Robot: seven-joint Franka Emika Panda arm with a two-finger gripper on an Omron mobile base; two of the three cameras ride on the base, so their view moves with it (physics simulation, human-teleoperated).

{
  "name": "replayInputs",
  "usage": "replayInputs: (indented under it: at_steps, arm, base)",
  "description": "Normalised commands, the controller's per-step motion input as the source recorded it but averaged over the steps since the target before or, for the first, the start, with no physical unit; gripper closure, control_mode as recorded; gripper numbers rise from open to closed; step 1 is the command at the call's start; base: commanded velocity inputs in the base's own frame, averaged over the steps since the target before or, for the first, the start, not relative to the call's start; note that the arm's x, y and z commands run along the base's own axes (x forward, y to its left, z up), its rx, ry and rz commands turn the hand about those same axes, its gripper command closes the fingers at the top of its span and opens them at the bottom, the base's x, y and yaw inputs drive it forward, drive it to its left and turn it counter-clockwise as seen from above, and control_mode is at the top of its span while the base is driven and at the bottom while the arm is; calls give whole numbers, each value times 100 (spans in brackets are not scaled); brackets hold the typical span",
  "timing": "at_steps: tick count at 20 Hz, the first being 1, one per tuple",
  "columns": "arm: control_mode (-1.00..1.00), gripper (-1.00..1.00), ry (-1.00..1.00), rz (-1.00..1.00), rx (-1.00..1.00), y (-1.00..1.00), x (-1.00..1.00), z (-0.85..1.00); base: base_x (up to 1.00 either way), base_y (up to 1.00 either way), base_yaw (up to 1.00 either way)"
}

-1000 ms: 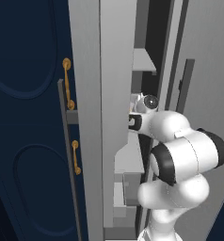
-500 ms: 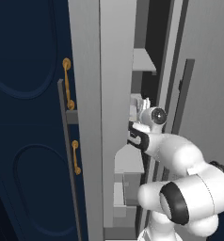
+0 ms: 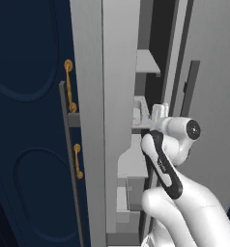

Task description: Take the meat container that has the shrimp and place it on the second highest rack of the freezer. Then take the vegetable container that has the cucumber and corn and place it on the highest rack of the freezer.

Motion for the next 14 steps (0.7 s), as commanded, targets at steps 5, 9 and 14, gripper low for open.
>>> replayInputs:
  at_steps: [5,9,14]
  arm:
    - [-100,-100,33,18,-1,1,-68,100]
    - [-100,-100,18,28,-30,-1,-99,51]
    - [-100,-100,12,47,-50,-1,-100,5]
  base:
    - [0,0,0]
    - [0,0,0]
    - [0,0,0]
